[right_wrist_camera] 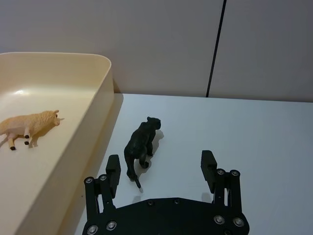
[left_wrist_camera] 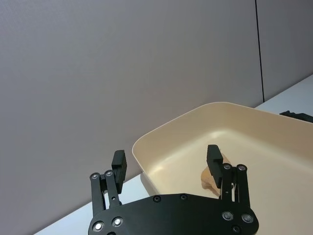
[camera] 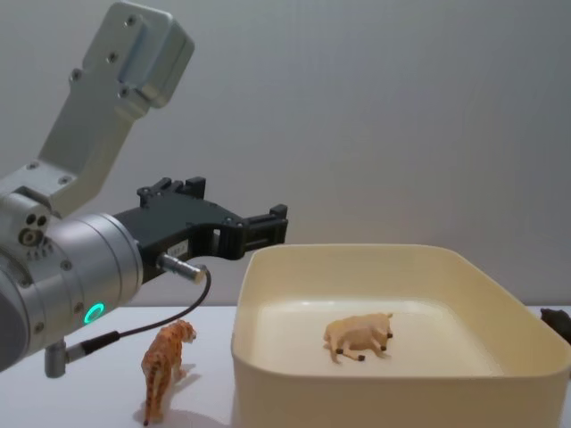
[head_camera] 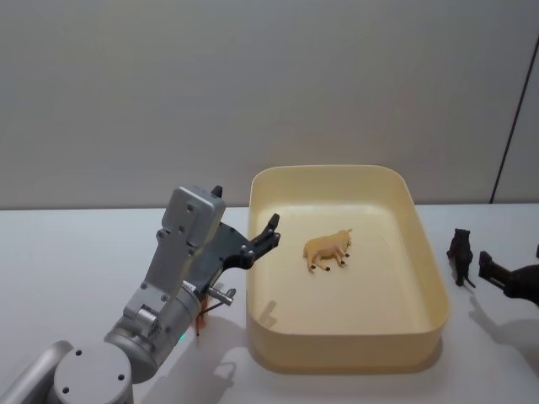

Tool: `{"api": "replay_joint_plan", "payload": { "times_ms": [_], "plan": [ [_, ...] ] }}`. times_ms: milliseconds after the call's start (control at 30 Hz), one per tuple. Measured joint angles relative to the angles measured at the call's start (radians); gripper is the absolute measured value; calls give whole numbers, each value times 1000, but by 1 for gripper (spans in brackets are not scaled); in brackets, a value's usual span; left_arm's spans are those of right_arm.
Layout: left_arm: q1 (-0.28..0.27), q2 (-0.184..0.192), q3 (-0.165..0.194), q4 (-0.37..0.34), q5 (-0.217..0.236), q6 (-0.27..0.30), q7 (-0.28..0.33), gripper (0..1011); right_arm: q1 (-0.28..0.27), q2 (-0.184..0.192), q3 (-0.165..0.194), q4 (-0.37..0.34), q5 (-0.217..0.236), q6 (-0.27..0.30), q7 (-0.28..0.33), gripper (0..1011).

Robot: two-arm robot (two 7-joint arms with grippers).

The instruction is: Pick up the toy alternately with two hands and place it into the central storage box.

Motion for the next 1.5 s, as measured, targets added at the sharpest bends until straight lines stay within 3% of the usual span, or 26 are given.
{"api": "replay_joint_plan", "payload": {
  "times_ms": [400,1033,1300,1467,1500],
  "plan": [
    [0,0,0,0,0,0,0,1000,58,-38,-31,91,-51,-14,14,1001],
    [0,0,0,0,0,0,0,1000,207,-131,-92,318,-153,-70,12,999],
    [0,0,0,0,0,0,0,1000,241,-152,-105,373,-176,-82,10,836],
    [0,0,0,0,0,0,0,1000,257,-161,-111,398,-186,-88,9,646],
    [0,0,0,0,0,0,0,1000,258,-162,-112,400,-187,-88,9,646]
  ]
}}
